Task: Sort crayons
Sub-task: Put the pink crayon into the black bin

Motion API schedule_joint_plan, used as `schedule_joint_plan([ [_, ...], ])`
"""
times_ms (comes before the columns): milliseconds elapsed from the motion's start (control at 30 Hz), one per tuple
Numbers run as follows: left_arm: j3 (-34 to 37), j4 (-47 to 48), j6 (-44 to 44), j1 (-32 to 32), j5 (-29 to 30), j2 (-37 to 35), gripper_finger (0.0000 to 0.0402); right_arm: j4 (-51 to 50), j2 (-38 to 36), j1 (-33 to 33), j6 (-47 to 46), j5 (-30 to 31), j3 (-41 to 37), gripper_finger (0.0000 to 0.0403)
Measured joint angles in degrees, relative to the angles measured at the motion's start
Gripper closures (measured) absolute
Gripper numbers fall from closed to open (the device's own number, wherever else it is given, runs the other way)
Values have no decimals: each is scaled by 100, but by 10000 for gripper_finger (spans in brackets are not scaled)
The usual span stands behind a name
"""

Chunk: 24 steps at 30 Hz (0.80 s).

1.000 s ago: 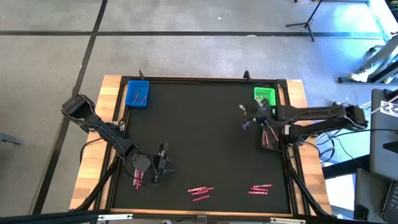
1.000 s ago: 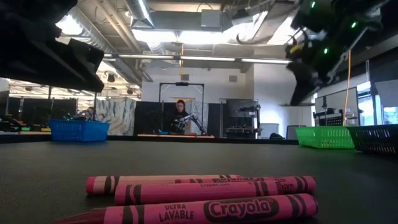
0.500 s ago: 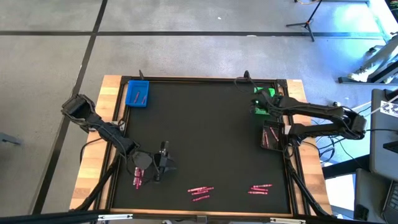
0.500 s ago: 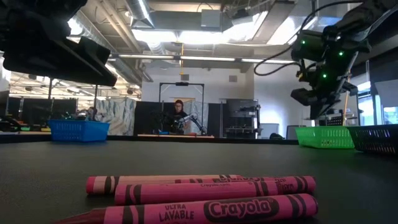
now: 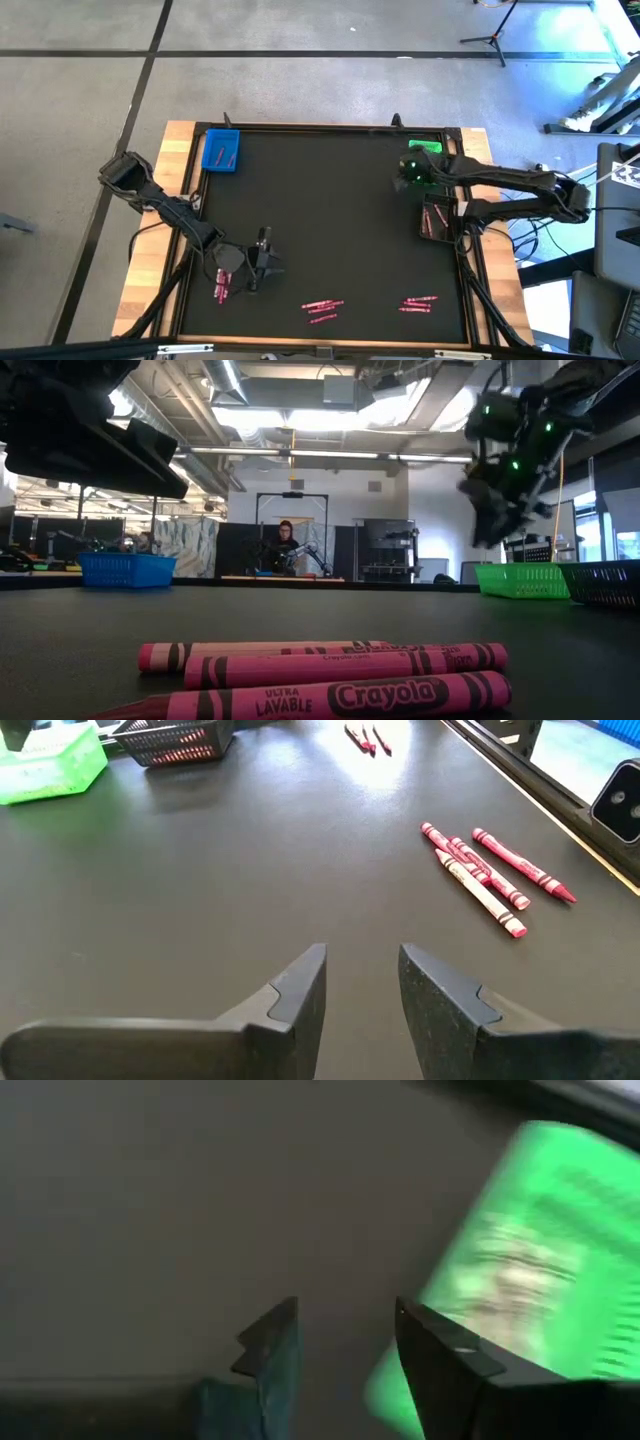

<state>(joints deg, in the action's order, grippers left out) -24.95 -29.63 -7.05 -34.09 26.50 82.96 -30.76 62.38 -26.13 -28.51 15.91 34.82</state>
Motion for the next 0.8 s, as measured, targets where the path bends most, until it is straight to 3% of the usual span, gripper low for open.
schedule_joint_plan([
  [167, 0, 0, 0, 0, -16, 0, 282, 1184, 16, 1294, 39, -785, 12, 235],
  [433, -4, -2, 0, 0, -26, 0, 282, 3212, 566, 3313, 194, -750, 19, 247],
  [800, -4, -47, 9, 0, -43, 0, 282, 5401, 2236, 4597, 375, -744, 59, 249],
])
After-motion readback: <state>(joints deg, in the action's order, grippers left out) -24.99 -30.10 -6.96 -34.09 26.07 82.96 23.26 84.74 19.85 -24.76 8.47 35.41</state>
